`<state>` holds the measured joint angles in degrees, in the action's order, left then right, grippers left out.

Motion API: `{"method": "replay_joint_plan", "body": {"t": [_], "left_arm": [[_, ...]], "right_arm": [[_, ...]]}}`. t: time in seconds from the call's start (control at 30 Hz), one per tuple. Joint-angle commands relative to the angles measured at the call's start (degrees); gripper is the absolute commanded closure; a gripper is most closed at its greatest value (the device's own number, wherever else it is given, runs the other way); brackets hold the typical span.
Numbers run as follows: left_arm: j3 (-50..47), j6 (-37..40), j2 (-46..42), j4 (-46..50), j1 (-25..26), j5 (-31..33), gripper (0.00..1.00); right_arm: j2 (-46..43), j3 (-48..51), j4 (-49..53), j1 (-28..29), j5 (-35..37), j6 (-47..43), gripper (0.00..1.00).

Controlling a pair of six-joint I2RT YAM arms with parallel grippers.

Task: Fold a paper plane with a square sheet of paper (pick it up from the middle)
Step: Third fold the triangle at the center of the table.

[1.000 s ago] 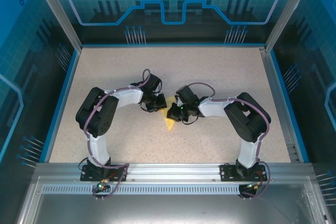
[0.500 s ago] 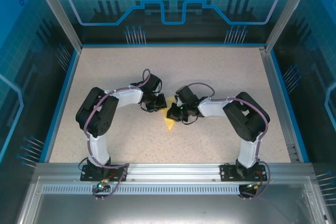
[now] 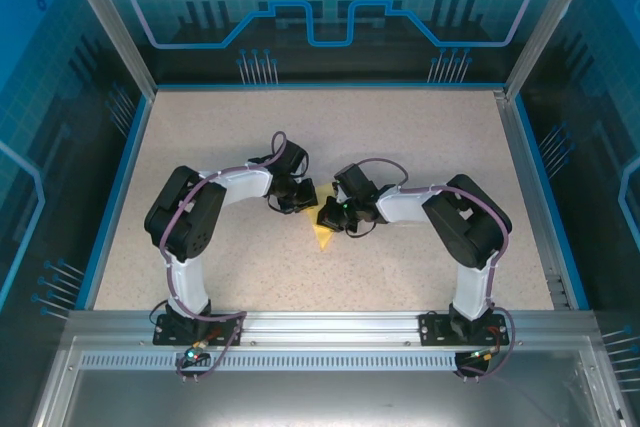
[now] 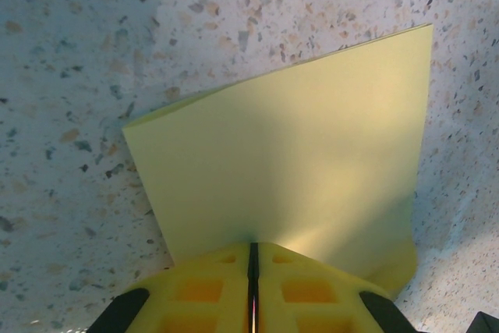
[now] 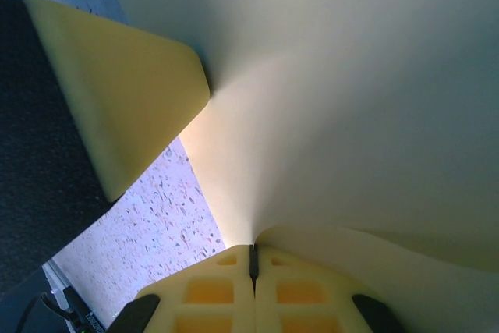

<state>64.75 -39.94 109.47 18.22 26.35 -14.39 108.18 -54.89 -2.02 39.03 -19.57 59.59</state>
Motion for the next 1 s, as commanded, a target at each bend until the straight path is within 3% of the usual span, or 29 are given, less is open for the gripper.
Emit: {"method": "replay_joint_plan", "body": {"t": [0.0,0.77,0.97], "left_arm": [[0.3,1.0,2.0,3.5,-0.2,-0.4,0.88],[0.6,1.0,2.1,3.8,-0.2,-0.7,0.88],[0.6,-0.4,-1.6,4.5,-0.4,-0.1,0.88]], "right_arm": [[1.7,-1.3,-0.5,0.8,0.8,0.4,0.95],[3.0,-1.7,0.6,0.5,0.8,-0.1,0.95],[3.7,-1.9,1.3,0.5,0.9,-0.3,0.94]]}}
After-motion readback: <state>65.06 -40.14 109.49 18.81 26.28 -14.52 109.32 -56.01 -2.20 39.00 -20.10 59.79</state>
